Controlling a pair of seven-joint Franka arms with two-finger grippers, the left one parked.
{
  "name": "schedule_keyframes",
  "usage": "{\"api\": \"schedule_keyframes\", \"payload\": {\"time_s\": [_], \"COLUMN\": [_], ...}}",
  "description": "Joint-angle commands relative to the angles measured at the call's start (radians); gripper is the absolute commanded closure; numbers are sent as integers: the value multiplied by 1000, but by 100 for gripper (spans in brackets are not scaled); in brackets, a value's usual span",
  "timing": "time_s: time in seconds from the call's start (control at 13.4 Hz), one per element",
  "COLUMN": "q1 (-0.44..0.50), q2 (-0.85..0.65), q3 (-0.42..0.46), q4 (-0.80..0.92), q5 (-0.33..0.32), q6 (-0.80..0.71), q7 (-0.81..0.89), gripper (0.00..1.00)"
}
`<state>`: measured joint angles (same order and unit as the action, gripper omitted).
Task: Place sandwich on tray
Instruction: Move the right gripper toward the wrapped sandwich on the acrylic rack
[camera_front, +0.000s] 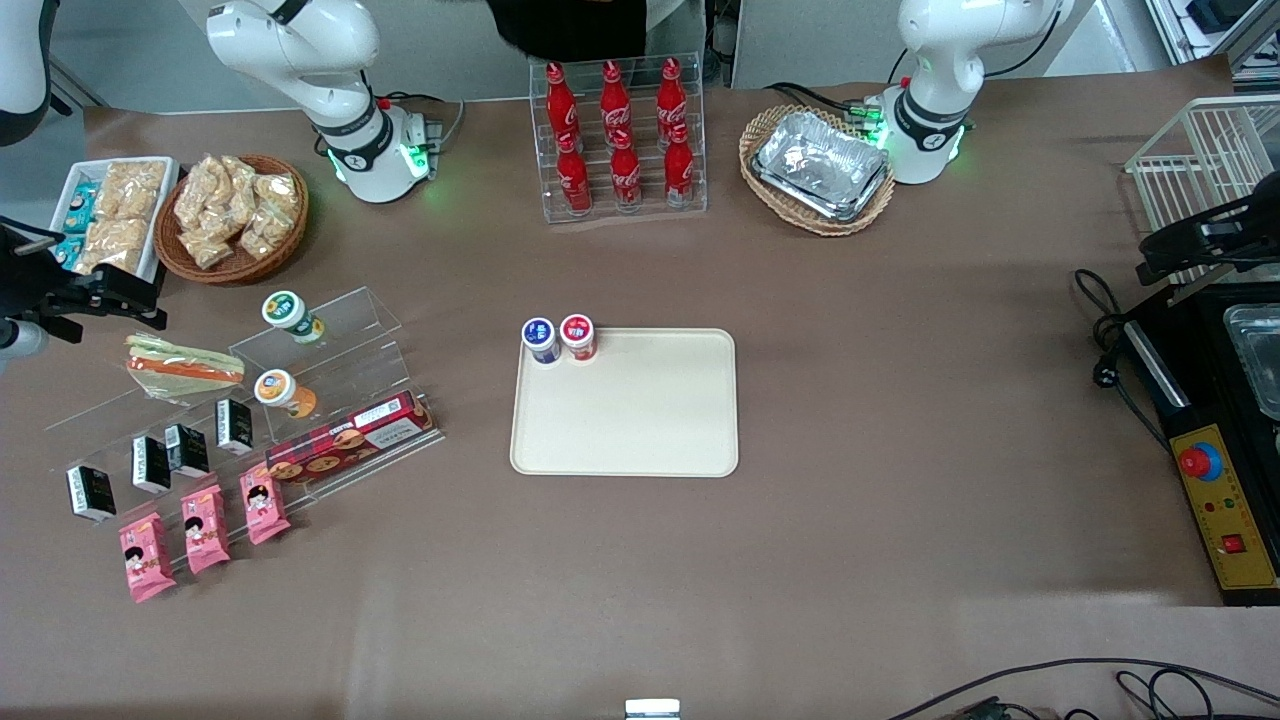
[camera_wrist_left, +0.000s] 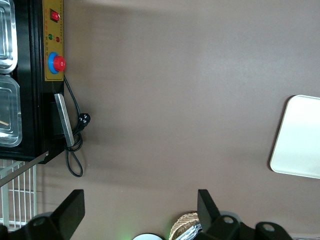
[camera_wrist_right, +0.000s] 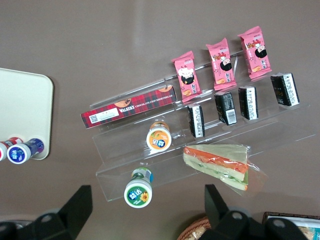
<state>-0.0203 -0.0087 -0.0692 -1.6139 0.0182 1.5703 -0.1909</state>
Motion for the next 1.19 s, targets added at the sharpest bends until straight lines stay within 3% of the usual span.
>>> {"api": "schedule_keyframes", "payload": {"time_s": [0.0, 0.9, 1.12], "q1": [0, 0, -1], "q2": [-2, 6, -2], "q3": [3, 0, 0], "q4": [20, 40, 40], "q5": [-4, -10, -12], "q6": [-33, -16, -18], "q7": [4, 34, 231], "gripper": [0, 0, 0]}}
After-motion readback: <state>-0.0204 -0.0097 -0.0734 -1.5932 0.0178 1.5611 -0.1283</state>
